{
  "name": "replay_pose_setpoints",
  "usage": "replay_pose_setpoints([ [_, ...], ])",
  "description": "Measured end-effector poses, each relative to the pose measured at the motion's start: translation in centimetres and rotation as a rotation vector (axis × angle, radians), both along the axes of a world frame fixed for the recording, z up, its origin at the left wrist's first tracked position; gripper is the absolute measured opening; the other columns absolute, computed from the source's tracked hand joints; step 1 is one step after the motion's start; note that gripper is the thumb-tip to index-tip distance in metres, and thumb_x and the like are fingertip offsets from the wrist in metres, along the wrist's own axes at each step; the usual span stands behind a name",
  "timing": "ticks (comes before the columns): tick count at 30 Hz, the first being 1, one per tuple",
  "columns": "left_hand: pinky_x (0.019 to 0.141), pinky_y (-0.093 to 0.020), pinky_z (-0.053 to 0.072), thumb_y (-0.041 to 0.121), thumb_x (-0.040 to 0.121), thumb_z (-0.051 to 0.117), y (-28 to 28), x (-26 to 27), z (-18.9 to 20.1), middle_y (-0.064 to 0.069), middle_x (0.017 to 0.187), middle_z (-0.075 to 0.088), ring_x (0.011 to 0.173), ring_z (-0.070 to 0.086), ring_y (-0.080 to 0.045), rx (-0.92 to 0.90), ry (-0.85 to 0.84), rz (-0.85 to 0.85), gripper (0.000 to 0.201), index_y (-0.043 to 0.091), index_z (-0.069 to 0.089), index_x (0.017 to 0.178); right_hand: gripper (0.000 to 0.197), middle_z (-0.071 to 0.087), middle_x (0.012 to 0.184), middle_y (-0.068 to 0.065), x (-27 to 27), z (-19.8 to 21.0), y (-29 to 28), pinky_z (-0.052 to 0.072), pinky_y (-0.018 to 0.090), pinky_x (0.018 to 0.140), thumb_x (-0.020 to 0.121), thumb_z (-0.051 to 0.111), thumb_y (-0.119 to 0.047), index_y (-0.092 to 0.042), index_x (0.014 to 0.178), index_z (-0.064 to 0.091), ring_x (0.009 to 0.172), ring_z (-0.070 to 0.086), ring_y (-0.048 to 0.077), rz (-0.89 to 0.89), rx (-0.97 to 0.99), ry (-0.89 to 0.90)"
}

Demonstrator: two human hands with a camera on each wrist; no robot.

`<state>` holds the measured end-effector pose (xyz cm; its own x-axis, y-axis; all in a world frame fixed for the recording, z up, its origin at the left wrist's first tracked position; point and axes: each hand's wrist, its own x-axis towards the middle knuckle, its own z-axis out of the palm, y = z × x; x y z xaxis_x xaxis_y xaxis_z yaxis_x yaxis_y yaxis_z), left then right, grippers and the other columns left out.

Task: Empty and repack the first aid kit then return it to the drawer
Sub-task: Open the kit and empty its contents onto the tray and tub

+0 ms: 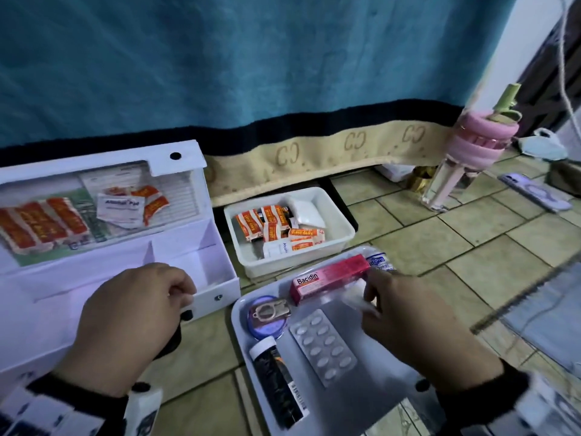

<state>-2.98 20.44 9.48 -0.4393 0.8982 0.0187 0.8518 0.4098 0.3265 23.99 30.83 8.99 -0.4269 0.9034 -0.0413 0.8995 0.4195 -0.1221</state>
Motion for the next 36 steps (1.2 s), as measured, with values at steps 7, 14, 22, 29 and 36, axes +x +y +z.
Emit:
replay_pose_setpoints([
  [7, 0.074, -0.031, 0.051, 0.025, 0.082, 0.071, -0.3, -0.4, -0.5, 0.012, 0.082, 0.07, 0.085, 0.063, -0.015, 0.057, -0.115, 0.039, 0.015, 0.035, 0.069, 0.071, 0.024, 0.064, 0.115, -0.001, -2.9, 0.7, 0.4, 0.044, 0.026, 0.085, 0.092, 0.051, -0.036, -0.023, 0.11, 0.061, 0.107, 0.059, 0.017, 0.157, -0.096, -0.218],
  [14, 0.074, -0.03, 0.048, 0.02, 0.082, 0.07, -1.0, -1.2, -0.8, 0.01, 0.09, 0.06, 0.079, 0.057, -0.014, 0.052, -0.089, -0.003, 0.01, 0.029, 0.073, 0.082, 0.024, 0.064, 0.109, -0.001, -13.0, 5.3, 1.2, 0.039, 0.035, 0.098, 0.089, 0.054, -0.036, -0.022, 0.107, 0.061, 0.104, 0.059, 0.019, 0.507, 0.037, 0.033],
  [22, 0.068, -0.026, 0.051, 0.014, 0.074, 0.071, -0.5, -2.2, -1.3, 0.012, 0.068, 0.062, 0.074, 0.058, -0.01, 0.02, -0.111, 0.099, 0.04, 0.04, 0.051, 0.051, 0.03, 0.061, 0.121, 0.013, -22.4, 0.7, 1.8, 0.046, 0.034, 0.089, 0.092, 0.052, -0.014, -0.009, 0.121, 0.059, 0.112, 0.057, 0.03, 0.788, -0.217, -0.337],
  [29, 0.067, -0.028, 0.051, 0.015, 0.076, 0.066, -0.6, -1.6, -1.3, 0.008, 0.074, 0.063, 0.079, 0.059, -0.016, 0.036, -0.118, 0.154, 0.033, 0.034, 0.053, 0.053, 0.027, 0.064, 0.117, 0.013, -23.2, -0.7, 2.0, 0.042, 0.032, 0.071, 0.092, 0.053, -0.018, -0.012, 0.117, 0.062, 0.107, 0.061, 0.032, 0.742, -0.193, -0.379],
  [36, 0.066, -0.026, 0.05, 0.016, 0.078, 0.068, -0.8, -1.5, -0.4, 0.014, 0.06, 0.056, 0.077, 0.059, -0.013, 0.036, -0.11, 0.103, 0.021, 0.031, 0.063, 0.064, 0.021, 0.059, 0.108, 0.007, -21.1, 1.6, 2.2, 0.044, 0.031, 0.072, 0.088, 0.058, -0.022, -0.013, 0.107, 0.057, 0.096, 0.058, 0.024, 0.75, -0.062, -0.068],
])
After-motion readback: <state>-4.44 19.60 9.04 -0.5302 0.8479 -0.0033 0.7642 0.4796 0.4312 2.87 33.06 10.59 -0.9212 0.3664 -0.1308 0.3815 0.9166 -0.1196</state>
